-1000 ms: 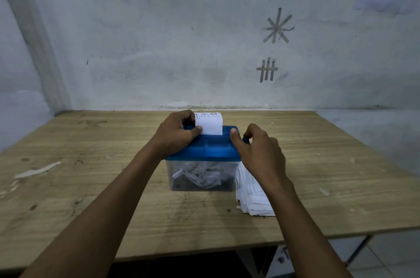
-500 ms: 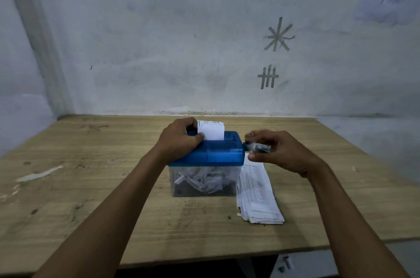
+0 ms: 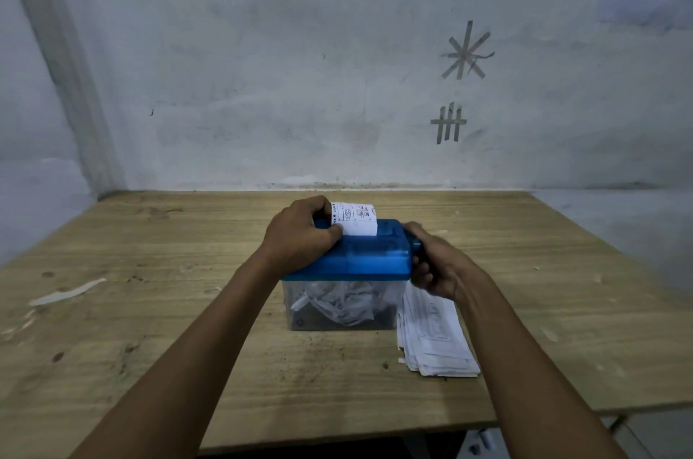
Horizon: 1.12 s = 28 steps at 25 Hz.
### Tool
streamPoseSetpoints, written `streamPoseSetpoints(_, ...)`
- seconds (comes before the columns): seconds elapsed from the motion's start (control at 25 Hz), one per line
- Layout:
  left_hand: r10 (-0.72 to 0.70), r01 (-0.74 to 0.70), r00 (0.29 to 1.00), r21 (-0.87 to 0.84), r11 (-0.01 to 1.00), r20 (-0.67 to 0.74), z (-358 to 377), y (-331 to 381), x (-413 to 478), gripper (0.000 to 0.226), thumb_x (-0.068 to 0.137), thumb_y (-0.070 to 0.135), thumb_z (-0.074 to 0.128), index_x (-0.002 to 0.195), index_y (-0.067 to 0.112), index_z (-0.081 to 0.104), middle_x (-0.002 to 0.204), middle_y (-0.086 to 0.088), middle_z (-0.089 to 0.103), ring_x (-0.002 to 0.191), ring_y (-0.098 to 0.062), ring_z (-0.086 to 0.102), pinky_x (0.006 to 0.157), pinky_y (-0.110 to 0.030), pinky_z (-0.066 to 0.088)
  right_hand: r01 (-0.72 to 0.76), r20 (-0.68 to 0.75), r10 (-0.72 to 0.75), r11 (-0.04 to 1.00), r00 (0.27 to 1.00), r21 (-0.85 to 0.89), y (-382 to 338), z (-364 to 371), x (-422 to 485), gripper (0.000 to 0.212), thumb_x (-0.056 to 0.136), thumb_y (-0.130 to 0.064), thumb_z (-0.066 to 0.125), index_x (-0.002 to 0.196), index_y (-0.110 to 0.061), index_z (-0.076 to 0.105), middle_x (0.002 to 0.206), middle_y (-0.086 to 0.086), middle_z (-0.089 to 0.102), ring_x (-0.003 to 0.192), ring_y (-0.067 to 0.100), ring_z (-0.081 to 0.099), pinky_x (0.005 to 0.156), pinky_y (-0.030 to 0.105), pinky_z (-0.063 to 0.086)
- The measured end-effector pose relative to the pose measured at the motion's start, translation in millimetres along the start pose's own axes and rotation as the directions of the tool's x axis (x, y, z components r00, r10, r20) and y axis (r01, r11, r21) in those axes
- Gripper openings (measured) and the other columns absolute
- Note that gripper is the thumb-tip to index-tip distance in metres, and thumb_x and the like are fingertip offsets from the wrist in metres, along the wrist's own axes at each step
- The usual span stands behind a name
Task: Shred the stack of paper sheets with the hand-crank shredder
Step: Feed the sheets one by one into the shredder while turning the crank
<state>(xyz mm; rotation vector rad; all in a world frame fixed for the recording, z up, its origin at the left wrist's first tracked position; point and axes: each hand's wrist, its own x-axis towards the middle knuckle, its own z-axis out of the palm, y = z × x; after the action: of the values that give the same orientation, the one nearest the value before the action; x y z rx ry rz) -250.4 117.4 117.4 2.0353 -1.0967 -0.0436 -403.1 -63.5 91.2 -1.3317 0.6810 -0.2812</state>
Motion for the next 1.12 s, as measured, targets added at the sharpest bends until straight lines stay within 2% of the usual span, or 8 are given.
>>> streamPoseSetpoints(0.12,0.034,-0.035,0.999,0.016,0.999,0.022,1,-2,0,0.043,0.071,0.066,0.067,0.096,0.032,0.062,0.104,0.019,0.068,0.096,-0.008,0.063,0.085,-0.04,0.055,-0.111,0.035,0.107,0.981,0.994,0.161,5,2,1,0.038,0.093,-0.04,0.064,0.069,-0.01,0.062,0.056,0.0,0.053,0.038,0.006,0.042,0.035,0.014,0.031)
streamPoseSetpoints(0.2,0.048,-0.052,0.997,0.059,0.997,0.064,-2,1,-2,0.063,0.063,0.078,0.075,0.105,0.035,0.056,0.102,0.024,0.062,0.093,-0.003,0.06,0.083,-0.035,0.053,0.204,-0.143,-0.208,0.978,0.968,-0.043,6,3,7,0.012,0.099,-0.025,0.061,0.105,-0.015,0.061,0.09,0.005,0.065,0.066,0.015,0.063,0.055,0.024,0.051)
streamPoseSetpoints(0.32,0.036,-0.058,0.993,0.199,0.978,0.113,-3,6,-3,0.087,0.051,0.09,0.067,0.114,0.034,0.047,0.104,0.021,0.055,0.094,-0.009,0.058,0.084,-0.033,0.052,0.546,-0.178,-0.645,0.738,0.743,-0.396,19,-3,13,0.022,0.101,-0.002,0.052,0.103,-0.019,0.065,0.109,0.002,0.068,0.099,0.018,0.067,0.083,0.031,0.059)
streamPoseSetpoints(0.48,0.039,-0.066,0.995,0.333,0.941,0.088,0,7,-2,0.105,0.047,0.103,0.051,0.12,0.028,0.048,0.108,0.015,0.058,0.092,-0.013,0.059,0.082,-0.034,0.054,0.561,-0.09,-0.65,0.71,0.754,-0.427,44,-13,14,0.04,0.098,0.01,0.048,0.103,-0.024,0.068,0.106,-0.001,0.072,0.099,0.02,0.07,0.085,0.038,0.06)
streamPoseSetpoints(0.68,0.028,-0.044,0.998,0.381,0.923,0.049,1,10,-3,0.098,0.053,0.101,0.049,0.116,0.025,0.051,0.106,0.009,0.062,0.09,-0.016,0.06,0.085,-0.038,0.053,0.405,-0.1,-0.524,0.752,0.846,-0.52,51,-6,-15,0.025,0.1,-0.003,0.05,0.089,-0.019,0.066,0.083,0.004,0.07,0.076,0.026,0.068,0.064,0.032,0.057)
streamPoseSetpoints(0.76,0.019,-0.036,0.999,0.378,0.925,0.048,4,10,-3,0.1,0.052,0.102,0.049,0.116,0.025,0.052,0.106,0.01,0.06,0.091,-0.016,0.06,0.087,-0.04,0.051,0.417,-0.112,-0.562,0.719,0.819,-0.556,57,-7,-38,0.021,0.1,-0.008,0.051,0.091,-0.022,0.064,0.078,0.005,0.069,0.067,0.022,0.064,0.064,0.037,0.054)
streamPoseSetpoints(0.92,0.047,-0.069,0.997,0.404,0.912,0.064,5,9,1,0.104,0.047,0.107,0.04,0.113,0.027,0.05,0.103,0.014,0.058,0.091,-0.014,0.058,0.093,-0.043,0.048,0.607,-0.054,-0.673,0.697,0.738,-0.382,39,-7,-77,0.024,0.096,-0.011,0.064,0.113,-0.024,0.053,0.08,0.011,0.065,0.066,0.014,0.058,0.059,0.023,0.049)
streamPoseSetpoints(1.12,0.054,-0.082,0.995,0.419,0.904,0.079,5,8,2,0.105,0.044,0.105,0.037,0.113,0.026,0.049,0.106,0.011,0.061,0.091,-0.016,0.059,0.094,-0.042,0.047,0.672,-0.061,-0.761,0.604,0.646,-0.428,-2,-7,-57,0.003,0.095,-0.015,0.066,0.096,-0.013,0.068,0.088,-0.005,0.073,0.085,0.006,0.069,0.076,0.015,0.052)
